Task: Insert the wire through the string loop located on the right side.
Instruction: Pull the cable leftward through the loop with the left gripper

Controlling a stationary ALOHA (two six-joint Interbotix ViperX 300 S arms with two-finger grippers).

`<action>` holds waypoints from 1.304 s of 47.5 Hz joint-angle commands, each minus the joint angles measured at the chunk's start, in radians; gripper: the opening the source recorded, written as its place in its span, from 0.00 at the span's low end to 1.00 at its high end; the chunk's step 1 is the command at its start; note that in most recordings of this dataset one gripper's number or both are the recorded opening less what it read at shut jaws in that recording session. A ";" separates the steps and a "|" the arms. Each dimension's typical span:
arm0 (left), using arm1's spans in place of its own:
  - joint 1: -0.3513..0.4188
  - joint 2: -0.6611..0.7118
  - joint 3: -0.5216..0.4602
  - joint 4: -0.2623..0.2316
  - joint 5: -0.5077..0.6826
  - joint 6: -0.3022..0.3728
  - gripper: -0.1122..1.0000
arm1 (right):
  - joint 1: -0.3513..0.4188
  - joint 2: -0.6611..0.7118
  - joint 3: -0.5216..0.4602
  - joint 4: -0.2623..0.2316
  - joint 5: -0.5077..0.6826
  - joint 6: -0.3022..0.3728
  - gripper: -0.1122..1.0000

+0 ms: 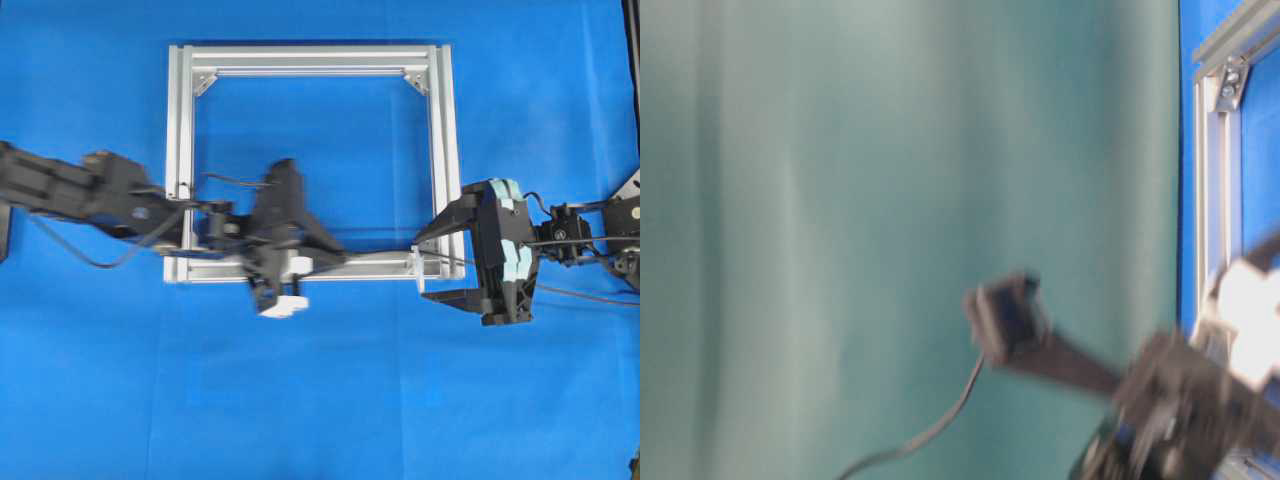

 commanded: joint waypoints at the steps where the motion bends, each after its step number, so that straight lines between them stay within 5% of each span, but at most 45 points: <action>1: -0.009 -0.118 0.100 -0.002 -0.008 -0.002 0.18 | 0.002 -0.017 -0.008 0.000 -0.002 -0.003 0.86; 14: -0.041 -0.385 0.393 -0.002 -0.026 -0.017 0.18 | 0.002 -0.018 -0.008 -0.002 -0.002 -0.008 0.86; 30: -0.051 -0.607 0.571 -0.002 -0.005 -0.017 0.18 | 0.002 -0.020 -0.005 -0.002 -0.002 -0.006 0.86; 62: -0.057 -0.684 0.617 -0.002 0.109 -0.018 0.18 | 0.002 -0.020 -0.009 -0.002 -0.002 -0.008 0.86</action>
